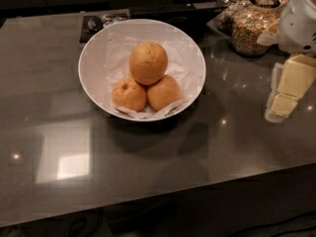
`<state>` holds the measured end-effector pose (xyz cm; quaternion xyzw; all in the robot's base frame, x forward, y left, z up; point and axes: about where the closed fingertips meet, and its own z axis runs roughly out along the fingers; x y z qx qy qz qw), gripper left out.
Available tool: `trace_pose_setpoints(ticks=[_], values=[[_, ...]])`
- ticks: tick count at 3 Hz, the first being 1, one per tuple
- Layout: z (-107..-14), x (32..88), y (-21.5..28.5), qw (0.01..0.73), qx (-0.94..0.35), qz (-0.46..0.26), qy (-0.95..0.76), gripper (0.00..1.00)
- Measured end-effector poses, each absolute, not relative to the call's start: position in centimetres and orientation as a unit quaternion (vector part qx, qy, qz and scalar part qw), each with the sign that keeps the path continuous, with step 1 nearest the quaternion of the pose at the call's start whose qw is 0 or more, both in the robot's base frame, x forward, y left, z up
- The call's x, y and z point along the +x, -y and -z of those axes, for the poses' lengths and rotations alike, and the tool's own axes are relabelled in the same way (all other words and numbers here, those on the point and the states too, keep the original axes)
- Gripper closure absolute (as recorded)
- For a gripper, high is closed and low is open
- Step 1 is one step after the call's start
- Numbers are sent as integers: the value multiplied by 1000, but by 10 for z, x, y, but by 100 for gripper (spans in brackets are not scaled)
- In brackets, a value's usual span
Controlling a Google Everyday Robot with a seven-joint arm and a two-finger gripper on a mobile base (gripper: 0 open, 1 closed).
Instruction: Pick orange from white bowl
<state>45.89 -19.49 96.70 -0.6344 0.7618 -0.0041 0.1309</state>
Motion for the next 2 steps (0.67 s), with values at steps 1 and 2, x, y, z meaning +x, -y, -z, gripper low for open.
trace_pose_setpoints(ticks=[1, 2], values=[[-967, 459, 194, 130, -635, 4, -761, 0], [-962, 473, 183, 174, -622, -18, -763, 0]])
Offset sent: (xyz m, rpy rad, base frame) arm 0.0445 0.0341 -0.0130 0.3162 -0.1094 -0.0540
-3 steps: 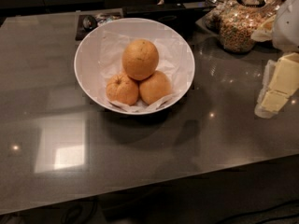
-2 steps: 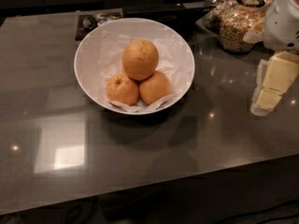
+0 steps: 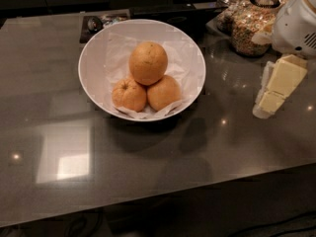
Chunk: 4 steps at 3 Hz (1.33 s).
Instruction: Pick orange from white bowl
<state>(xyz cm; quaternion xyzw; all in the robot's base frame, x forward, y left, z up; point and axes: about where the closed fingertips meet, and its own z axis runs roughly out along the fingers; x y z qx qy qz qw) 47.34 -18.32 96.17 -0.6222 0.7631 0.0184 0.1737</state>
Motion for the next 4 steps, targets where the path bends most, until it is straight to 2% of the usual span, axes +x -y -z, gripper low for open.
trace_pose_setpoints(ticks=[1, 2, 4], values=[[-956, 505, 169, 259, -593, -85, -758, 0], [-955, 525, 148, 307, -593, -144, -731, 0], [-955, 524, 144, 308, -593, -150, -729, 0]])
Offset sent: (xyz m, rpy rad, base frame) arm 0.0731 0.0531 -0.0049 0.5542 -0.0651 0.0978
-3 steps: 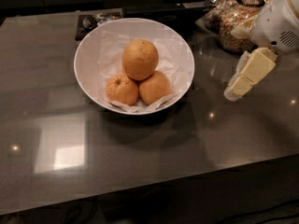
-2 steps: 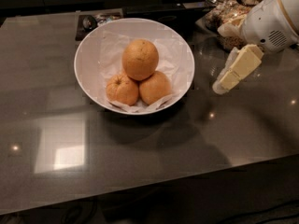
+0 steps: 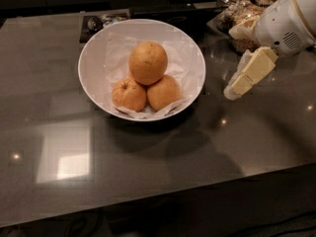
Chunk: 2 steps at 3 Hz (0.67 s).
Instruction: Pick orange from white bowl
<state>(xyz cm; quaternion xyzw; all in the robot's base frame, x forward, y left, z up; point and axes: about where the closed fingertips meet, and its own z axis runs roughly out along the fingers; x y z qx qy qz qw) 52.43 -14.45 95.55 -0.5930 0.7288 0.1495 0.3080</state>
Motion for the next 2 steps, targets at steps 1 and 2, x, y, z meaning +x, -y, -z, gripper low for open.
trace_pose_setpoints(ticks=[1, 2], values=[[-936, 538, 113, 301, -611, -166, -713, 0], [-916, 548, 92, 284, -630, -180, -700, 0]])
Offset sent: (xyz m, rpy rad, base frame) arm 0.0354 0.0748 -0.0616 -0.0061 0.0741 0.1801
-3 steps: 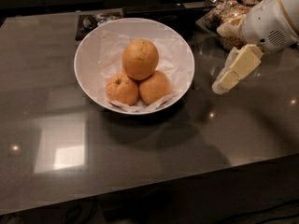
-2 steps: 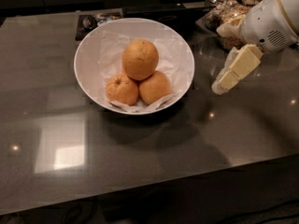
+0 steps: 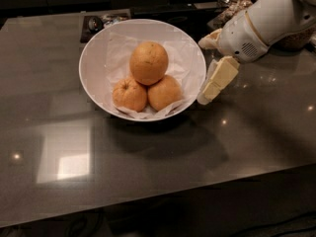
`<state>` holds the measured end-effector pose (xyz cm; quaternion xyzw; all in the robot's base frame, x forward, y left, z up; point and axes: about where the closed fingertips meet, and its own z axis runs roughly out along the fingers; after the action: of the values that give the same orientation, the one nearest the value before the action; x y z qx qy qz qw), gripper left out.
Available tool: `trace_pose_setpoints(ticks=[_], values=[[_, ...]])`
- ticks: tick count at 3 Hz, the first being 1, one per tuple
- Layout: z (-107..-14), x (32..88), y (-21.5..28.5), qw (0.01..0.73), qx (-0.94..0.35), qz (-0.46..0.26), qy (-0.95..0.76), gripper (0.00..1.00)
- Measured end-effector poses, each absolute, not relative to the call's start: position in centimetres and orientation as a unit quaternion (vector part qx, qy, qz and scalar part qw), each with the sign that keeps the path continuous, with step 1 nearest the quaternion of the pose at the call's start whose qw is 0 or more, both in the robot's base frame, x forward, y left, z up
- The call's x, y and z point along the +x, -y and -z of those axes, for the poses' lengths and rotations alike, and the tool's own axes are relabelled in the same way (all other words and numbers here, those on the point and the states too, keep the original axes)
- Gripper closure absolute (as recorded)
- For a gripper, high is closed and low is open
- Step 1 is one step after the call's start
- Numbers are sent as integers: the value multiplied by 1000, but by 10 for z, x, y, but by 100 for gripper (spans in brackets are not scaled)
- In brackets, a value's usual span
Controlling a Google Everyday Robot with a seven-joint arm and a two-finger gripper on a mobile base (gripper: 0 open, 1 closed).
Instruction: Pick orange from white bowl
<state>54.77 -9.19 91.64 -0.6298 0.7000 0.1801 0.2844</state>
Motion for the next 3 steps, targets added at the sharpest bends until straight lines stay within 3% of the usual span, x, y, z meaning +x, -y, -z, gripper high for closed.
trace_pose_setpoints(ticks=[3], values=[[-924, 554, 70, 301, -635, -176, -690, 0]])
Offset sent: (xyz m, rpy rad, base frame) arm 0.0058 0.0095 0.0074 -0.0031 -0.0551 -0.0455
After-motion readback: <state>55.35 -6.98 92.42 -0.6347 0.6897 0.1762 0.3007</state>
